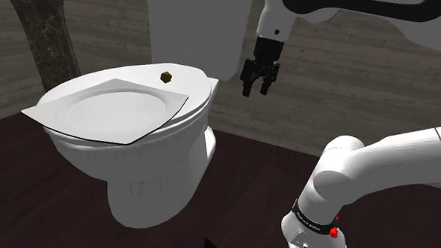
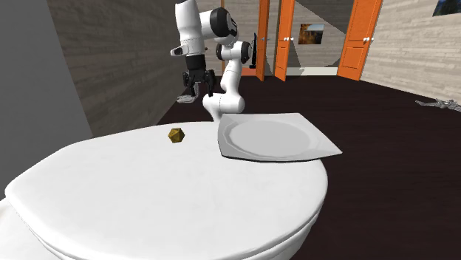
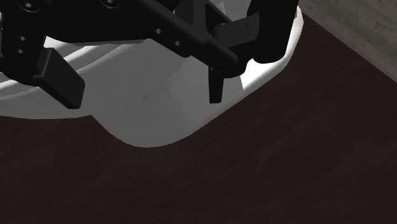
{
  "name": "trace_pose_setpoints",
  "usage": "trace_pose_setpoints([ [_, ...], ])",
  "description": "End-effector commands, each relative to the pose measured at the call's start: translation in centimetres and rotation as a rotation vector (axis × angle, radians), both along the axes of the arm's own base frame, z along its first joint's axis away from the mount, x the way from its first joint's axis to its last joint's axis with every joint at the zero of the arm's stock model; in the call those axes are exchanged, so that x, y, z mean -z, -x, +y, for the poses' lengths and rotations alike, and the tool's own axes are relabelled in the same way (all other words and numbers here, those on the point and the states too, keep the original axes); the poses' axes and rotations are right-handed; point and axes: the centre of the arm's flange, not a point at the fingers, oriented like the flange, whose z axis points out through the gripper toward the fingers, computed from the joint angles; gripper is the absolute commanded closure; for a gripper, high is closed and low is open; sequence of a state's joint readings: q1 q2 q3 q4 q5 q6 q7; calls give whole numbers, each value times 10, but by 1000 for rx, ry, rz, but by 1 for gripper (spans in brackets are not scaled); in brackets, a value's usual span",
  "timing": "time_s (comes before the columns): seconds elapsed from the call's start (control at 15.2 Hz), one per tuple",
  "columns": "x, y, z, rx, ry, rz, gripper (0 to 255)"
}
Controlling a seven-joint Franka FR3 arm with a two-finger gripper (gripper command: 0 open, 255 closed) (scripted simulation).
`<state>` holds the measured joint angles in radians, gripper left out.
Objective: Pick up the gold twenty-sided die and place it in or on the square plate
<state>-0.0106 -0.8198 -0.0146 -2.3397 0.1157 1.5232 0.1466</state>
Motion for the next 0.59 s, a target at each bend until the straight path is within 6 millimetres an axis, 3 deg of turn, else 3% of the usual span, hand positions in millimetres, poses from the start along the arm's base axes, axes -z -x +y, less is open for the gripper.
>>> trace_pose_setpoints([
  [0.0,0,0,0,0,0,0,0],
  [0.53,-8,-95,49,89,63,-13,0],
])
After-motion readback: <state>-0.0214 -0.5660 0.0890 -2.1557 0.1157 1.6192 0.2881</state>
